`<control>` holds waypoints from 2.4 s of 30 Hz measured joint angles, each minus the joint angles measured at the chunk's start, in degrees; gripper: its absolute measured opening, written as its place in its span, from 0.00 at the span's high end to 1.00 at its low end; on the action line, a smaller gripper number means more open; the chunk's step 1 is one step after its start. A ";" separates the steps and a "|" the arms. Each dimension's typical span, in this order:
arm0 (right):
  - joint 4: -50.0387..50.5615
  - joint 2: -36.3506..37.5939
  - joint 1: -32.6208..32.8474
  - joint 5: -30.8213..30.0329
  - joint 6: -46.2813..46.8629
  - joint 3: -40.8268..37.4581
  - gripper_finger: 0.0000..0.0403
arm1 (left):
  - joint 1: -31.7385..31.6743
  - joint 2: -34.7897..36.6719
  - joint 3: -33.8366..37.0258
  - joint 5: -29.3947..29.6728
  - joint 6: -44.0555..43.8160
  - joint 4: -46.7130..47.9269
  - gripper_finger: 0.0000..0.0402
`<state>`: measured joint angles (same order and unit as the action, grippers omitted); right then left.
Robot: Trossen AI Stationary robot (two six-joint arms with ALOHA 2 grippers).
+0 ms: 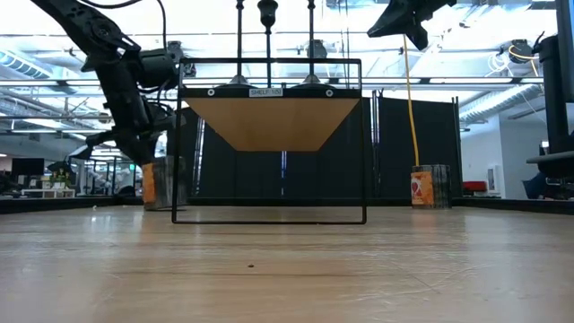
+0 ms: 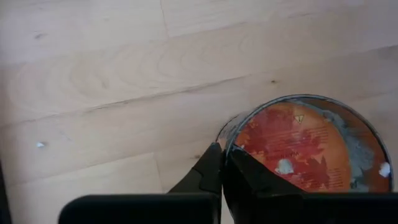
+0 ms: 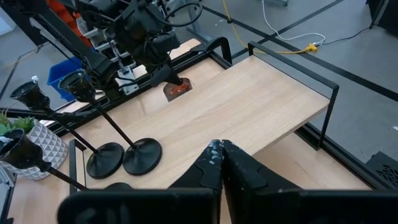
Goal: Pick & Place candle stick holders
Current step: Put the left orange scented candle on the shelf
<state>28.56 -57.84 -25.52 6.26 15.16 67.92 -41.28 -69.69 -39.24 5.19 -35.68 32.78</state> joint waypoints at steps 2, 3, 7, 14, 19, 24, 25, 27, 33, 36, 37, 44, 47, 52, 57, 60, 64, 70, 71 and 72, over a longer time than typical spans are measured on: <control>0.00 0.00 0.00 0.00 0.00 0.00 1.00 | 0.04 -0.02 0.00 0.29 0.00 -0.07 0.98; 0.01 0.00 0.01 0.00 0.00 0.00 1.00 | 0.04 -0.02 0.00 0.31 0.00 -0.08 0.98; 0.00 0.00 0.01 0.00 0.00 0.00 1.00 | 0.04 0.00 0.00 0.35 0.43 -0.12 0.99; 0.00 0.00 0.01 -0.01 0.00 0.00 1.00 | 0.04 3.24 0.32 -1.10 0.57 -2.32 0.99; -0.02 0.00 0.00 -0.02 0.00 0.00 1.00 | 0.20 8.30 -2.26 -0.99 0.55 -1.57 0.99; -0.02 0.00 0.02 -0.02 0.00 0.00 1.00 | 0.22 11.88 -10.57 0.90 2.36 7.58 1.00; -0.02 0.00 0.00 -0.02 -0.02 0.00 1.00 | 0.20 12.04 -12.66 1.54 3.12 10.30 1.00; -0.04 0.00 0.00 -0.02 -0.30 0.00 1.00 | 0.20 12.19 -17.25 2.60 4.16 14.04 1.00; -0.04 0.00 0.00 -0.10 -0.85 0.00 1.00 | 0.28 11.62 -29.08 3.92 6.81 16.41 1.00; -0.04 0.00 0.00 -0.15 -0.86 0.00 1.00 | 1.14 9.65 -33.52 5.16 8.03 16.12 1.00; -0.04 0.00 0.02 -0.15 -0.87 0.00 1.00 | 1.51 8.68 -34.77 5.75 8.54 16.17 1.00; -0.07 0.00 0.00 -0.17 -0.87 0.00 1.00 | 3.62 -0.88 -42.24 5.56 11.77 11.21 1.00; -0.06 0.00 0.00 -0.18 -0.87 0.00 1.00 | 4.19 -6.21 -45.83 4.10 13.59 10.89 1.00; -0.04 0.00 0.00 -0.17 -0.85 0.00 1.00 | 4.72 -14.81 -53.07 3.32 16.58 12.56 1.00; -0.04 0.00 0.01 -0.19 -0.85 0.00 1.00 | 3.98 -22.34 -62.04 0.80 18.25 18.26 1.00; 0.04 0.00 0.00 -0.18 -0.85 0.00 1.00 | 3.49 -26.06 -68.08 0.81 19.07 22.96 1.00; 0.12 0.00 0.02 -0.19 -0.85 0.00 1.00 | 3.10 -30.89 -74.65 0.83 19.93 28.77 1.00; 0.15 0.00 0.00 -0.18 -0.85 0.00 1.00 | 3.26 -34.34 -79.99 0.57 20.58 31.27 1.00; 0.15 0.00 0.00 -0.17 -0.85 0.00 1.00 | 3.26 -34.61 -80.09 0.57 20.59 31.50 1.00; 0.16 0.00 0.00 -0.18 -0.85 0.00 1.00 | 3.44 -34.76 -80.15 0.60 20.59 31.74 1.00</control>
<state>28.71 -57.84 -25.51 6.08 14.31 67.92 -37.84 -104.45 -119.39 5.79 -15.09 64.52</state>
